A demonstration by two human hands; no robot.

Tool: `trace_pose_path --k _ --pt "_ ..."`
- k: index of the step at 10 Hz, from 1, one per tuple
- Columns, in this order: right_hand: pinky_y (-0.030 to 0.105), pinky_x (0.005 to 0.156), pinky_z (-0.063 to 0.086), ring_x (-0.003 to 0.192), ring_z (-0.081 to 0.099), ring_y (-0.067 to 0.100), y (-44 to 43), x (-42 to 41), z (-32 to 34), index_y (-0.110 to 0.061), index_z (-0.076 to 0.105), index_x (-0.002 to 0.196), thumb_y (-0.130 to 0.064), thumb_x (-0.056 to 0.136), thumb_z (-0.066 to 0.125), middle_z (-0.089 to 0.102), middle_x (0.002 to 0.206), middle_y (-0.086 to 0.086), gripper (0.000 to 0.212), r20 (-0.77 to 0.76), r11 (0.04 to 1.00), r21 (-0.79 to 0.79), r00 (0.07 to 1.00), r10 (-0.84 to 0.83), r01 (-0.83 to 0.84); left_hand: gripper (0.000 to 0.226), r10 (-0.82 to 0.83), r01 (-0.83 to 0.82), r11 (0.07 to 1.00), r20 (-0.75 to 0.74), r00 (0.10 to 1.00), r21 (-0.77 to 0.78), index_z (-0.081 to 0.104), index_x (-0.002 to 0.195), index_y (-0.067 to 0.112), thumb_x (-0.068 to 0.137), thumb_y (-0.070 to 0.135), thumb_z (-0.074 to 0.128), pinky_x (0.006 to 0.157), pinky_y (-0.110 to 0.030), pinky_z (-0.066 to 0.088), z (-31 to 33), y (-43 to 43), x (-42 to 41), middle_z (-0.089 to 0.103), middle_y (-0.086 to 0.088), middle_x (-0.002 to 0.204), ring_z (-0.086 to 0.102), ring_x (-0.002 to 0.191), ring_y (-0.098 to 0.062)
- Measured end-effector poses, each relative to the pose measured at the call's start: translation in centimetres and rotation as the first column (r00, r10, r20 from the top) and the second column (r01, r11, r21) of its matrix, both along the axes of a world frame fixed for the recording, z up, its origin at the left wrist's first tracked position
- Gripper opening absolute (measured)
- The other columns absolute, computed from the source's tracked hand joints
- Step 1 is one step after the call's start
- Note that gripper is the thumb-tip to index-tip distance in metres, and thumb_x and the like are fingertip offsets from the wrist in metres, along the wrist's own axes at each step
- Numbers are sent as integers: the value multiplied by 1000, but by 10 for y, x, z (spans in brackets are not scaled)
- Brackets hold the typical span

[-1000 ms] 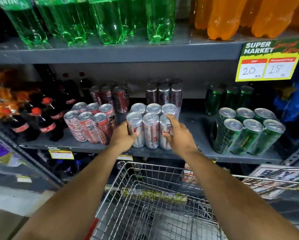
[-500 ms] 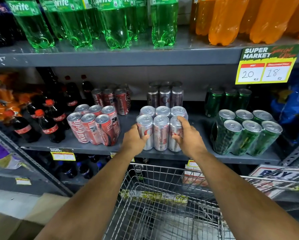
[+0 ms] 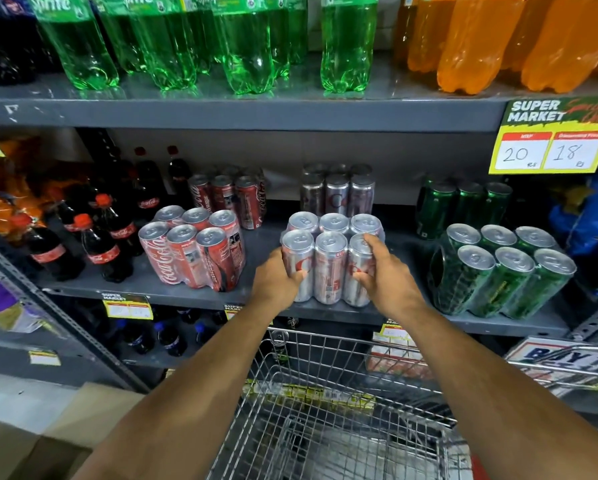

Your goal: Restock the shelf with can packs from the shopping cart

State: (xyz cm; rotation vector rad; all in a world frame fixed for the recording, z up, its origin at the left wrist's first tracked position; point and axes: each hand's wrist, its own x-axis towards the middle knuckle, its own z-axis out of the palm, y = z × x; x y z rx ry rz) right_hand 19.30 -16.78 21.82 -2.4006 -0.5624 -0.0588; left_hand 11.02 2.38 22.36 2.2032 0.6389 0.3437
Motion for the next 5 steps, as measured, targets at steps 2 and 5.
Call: trace_pose_path --k 2,5 --pt "38 82 48 99 60 34 0 2 -1 -40 23 138 -25 83 67 60 115 16 72 27 999 38 1000 7 -8 46 9 -9 1000 10 1000 -2 52 123 13 82 24 67 93 -33 47 -1 -3 2 67 -8 120 61 110 -27" --pt "41 94 46 121 49 34 -20 -17 16 -33 6 146 -32 83 64 36 143 13 85 72 990 -109 992 100 -92 69 -75 81 974 -37 997 213 18 146 8 90 30 53 110 -39 33 6 -9 -14 35 -15 152 36 137 -31"
